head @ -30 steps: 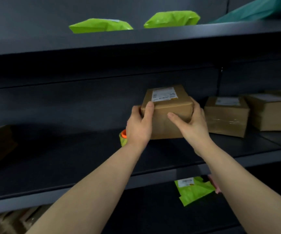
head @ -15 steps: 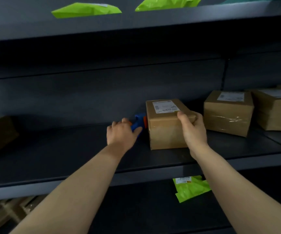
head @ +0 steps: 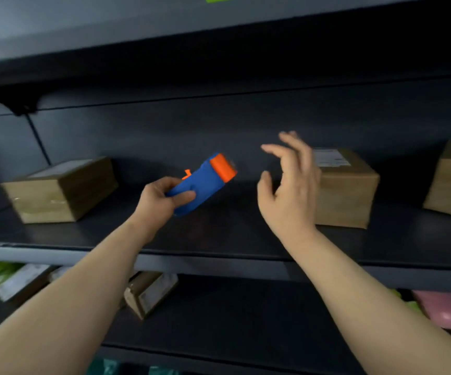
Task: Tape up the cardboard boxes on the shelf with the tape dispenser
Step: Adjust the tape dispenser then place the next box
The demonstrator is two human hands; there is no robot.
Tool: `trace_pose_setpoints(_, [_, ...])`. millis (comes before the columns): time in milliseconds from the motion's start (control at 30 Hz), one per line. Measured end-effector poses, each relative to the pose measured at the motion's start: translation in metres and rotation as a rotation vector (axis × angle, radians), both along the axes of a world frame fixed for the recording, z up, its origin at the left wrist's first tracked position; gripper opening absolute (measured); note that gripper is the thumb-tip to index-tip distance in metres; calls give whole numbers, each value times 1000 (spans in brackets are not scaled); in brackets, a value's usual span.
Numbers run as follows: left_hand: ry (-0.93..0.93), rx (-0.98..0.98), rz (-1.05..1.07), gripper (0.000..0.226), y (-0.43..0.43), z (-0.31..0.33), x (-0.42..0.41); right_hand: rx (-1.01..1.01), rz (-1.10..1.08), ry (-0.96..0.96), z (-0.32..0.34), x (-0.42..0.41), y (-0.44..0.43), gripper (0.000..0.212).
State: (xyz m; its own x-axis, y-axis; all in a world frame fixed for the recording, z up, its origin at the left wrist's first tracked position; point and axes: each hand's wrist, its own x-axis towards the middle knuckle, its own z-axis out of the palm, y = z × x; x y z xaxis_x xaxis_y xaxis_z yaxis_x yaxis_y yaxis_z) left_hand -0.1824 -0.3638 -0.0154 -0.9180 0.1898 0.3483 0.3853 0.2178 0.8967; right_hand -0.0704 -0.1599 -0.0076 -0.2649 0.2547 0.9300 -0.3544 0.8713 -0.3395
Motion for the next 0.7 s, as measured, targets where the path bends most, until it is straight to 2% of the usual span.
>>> trace_pose_setpoints(67, [-9,110,-83,20,-17,-1,5,-147,141,-262,1,-13,-23,55])
trace_pose_setpoints(133, [-12,179,-159,34,-31,-5,6,-472,364,-539,3,-22,-41,70])
trace_pose_setpoints(200, [-19,224,-201,44,-40,-9,6,-736,606,-674,1,-27,-53,72])
trace_pose_setpoints(267, [-34,240,-205,40,-44,-15,4,-812,756,-686,-3,-29,-62,64])
trace_pose_setpoints(367, [-29,170,-227,33,-45,-25,2,-731,778,-617,-10,-27,-71,59])
trace_pose_setpoints(500, [26,23,-175,39,-36,-31,1,-479,761,-614,-14,-22,-76,55])
trace_pose_setpoints(567, [28,42,-126,27,-30,-31,2,-325,723,-650,-11,-18,-77,54])
trace_pose_setpoints(700, [265,-113,74,19,-31,-33,3,-112,697,-680,-4,-8,-83,58])
